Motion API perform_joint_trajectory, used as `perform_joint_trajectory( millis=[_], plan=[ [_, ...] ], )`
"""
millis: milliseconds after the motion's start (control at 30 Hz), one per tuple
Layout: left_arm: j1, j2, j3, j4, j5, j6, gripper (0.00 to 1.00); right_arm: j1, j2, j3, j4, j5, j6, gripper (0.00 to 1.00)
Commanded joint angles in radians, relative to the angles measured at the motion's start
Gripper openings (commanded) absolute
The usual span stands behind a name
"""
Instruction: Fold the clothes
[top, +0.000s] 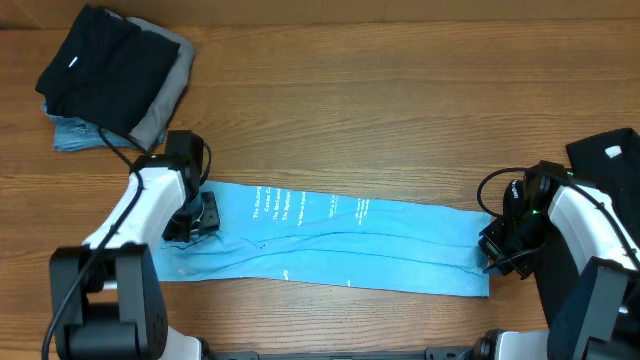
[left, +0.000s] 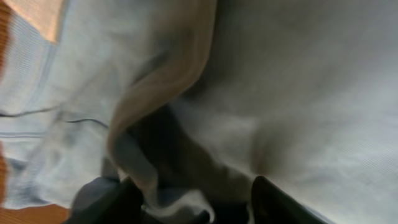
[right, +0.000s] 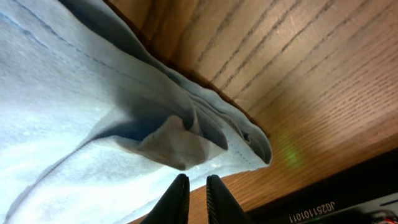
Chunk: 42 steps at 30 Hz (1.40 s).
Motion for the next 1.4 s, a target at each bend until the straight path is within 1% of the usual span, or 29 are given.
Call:
perform_joint_trajectory(
  millis=[0,33,67,100,167,200,300,433,567,633,667,700,733,767,867,967,1033,1200,1267,1367],
  plan=[
    [-0.002,-0.001,-0.009,-0.014,-0.023,0.01,0.27,-0.003,-0.022,-0.003,-0.004,0.005,-0.002,0.14],
    [0.0,-0.008,-0.009,-0.023,-0.043,-0.005,0.17,-0.003,-0.022,-0.003,-0.003,0.005,-0.002,0.14],
    [0.0,-0.018,-0.007,-0.037,-0.075,-0.029,0.13,-0.003,-0.022,-0.003,-0.003,0.005,-0.002,0.14],
    [0.001,-0.031,-0.005,-0.055,-0.116,-0.055,0.1,-0.003,-0.022,-0.003,-0.003,0.005,-0.002,0.14],
    [0.003,-0.063,0.004,-0.084,-0.176,-0.089,0.09,-0.003,-0.022,-0.003,-0.003,0.005,-0.002,0.14],
    [0.005,-0.079,0.008,-0.09,-0.191,-0.089,0.09,-0.003,-0.022,-0.003,-0.002,0.005,-0.002,0.14],
    [0.018,-0.135,0.015,-0.097,-0.219,-0.092,0.06,-0.003,-0.022,-0.003,-0.001,0.005,-0.002,0.14],
    [0.055,-0.211,0.015,-0.119,-0.284,-0.15,0.04,-0.003,-0.022,-0.003,0.001,0.005,-0.003,0.14],
    [0.076,-0.223,0.015,-0.125,-0.237,-0.142,0.04,-0.003,-0.022,-0.003,0.003,0.006,-0.003,0.14],
    [0.076,-0.222,0.012,-0.157,-0.265,-0.157,0.04,-0.003,-0.022,-0.003,0.004,0.006,-0.003,0.14],
    [0.078,-0.222,0.011,-0.161,-0.276,-0.188,0.14,-0.003,-0.022,-0.003,0.005,0.006,-0.003,0.14],
    [0.078,-0.222,0.011,-0.161,-0.276,-0.19,0.42,-0.003,-0.022,-0.003,0.005,0.006,-0.003,0.14],
    [0.078,-0.223,0.011,-0.161,-0.275,-0.19,0.5,-0.003,-0.022,-0.003,0.005,0.006,-0.003,0.14],
    [0.078,-0.223,0.011,-0.162,-0.273,-0.19,0.52,-0.003,-0.022,-0.003,0.005,0.006,-0.003,0.14],
    [0.078,-0.223,0.012,-0.156,-0.268,-0.19,0.51,-0.003,-0.022,-0.003,0.006,0.006,-0.003,0.15],
    [0.078,-0.223,0.012,-0.132,-0.216,-0.158,0.52,-0.003,-0.022,-0.003,0.009,0.006,-0.002,0.15],
    [0.078,-0.222,0.011,-0.114,-0.214,-0.142,0.62,-0.003,-0.022,-0.003,0.01,0.006,-0.003,0.15],
    [0.078,-0.194,-0.006,-0.045,-0.208,-0.14,0.65,-0.003,-0.022,-0.003,0.009,0.005,-0.002,0.15],
    [0.078,-0.162,-0.013,-0.013,-0.169,-0.127,0.65,-0.003,-0.022,-0.003,0.009,0.005,-0.003,0.15],
    [0.078,-0.098,-0.016,0.021,-0.142,-0.082,0.57,-0.003,-0.022,-0.003,0.01,0.006,-0.003,0.15]
  ],
)
